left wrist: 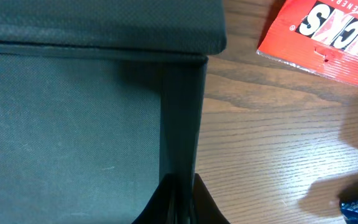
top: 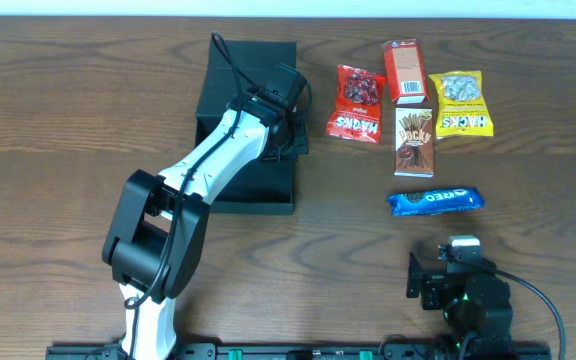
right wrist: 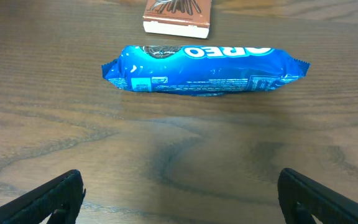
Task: Pack container
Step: 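Push the lid back past vertical with the left gripper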
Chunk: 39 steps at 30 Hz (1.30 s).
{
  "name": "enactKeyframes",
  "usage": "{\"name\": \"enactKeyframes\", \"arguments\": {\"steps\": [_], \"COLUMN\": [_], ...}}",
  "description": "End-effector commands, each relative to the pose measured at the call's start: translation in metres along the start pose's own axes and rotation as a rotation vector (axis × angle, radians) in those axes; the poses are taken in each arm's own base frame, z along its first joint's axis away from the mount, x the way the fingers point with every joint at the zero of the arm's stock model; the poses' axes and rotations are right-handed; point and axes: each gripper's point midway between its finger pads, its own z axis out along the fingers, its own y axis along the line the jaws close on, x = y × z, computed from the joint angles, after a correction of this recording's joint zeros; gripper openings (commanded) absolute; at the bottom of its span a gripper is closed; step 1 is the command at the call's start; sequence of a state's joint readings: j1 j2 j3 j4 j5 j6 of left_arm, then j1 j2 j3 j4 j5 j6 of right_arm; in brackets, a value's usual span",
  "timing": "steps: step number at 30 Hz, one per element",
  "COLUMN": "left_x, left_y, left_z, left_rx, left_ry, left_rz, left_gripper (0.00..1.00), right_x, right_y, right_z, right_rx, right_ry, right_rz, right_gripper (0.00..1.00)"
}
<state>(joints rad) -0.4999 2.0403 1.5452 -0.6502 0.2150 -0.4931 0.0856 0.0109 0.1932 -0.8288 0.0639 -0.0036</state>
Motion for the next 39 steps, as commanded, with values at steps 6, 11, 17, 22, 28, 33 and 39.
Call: {"name": "enactKeyframes", "arguments": {"steps": [6, 11, 17, 22, 28, 33, 39], "left_x": [-0.008, -0.016, -0.016, -0.007, 0.003, -0.003, -0.025], "left_y": [-0.004, -0.02, -0.035, -0.058, -0.073, -0.079, -0.089], "left_z": [-0.002, -0.003, -0.002, 0.001, 0.005, 0.004, -0.016], "left_rx": [0.009, 0.088, 0.118, 0.129, 0.145, 0.168, 0.194], "left_ry": [-0.025, -0.05, -0.068, -0.082, -0.076, -0.101, -0.164], "left_rz": [0.002, -0.006, -0.037, 0.029, 0.052, 0.043, 0.071], "left_gripper": [0.06, 0.06, 0.06, 0.06, 0.06, 0.27, 0.95], "right_x": [0.002, 0.002, 0.002, 0.002, 0.002, 0.002, 0.002], "right_y": [0.001, 0.001, 0.001, 0.001, 0.001, 0.001, 0.001], "right_z": [0.001, 0.001, 0.001, 0.001, 0.001, 0.001, 0.001], "right_rx": [0.0, 0.0, 0.0, 0.0, 0.0, 0.0, 0.0], "right_ry": [0.004, 0.004, 0.004, 0.004, 0.004, 0.004, 0.004], "right_rz": [0.011, 0.012, 0.012, 0.012, 0.012, 0.012, 0.012], "right_gripper": [0.99, 0.99, 0.99, 0.99, 0.99, 0.99, 0.99]}}
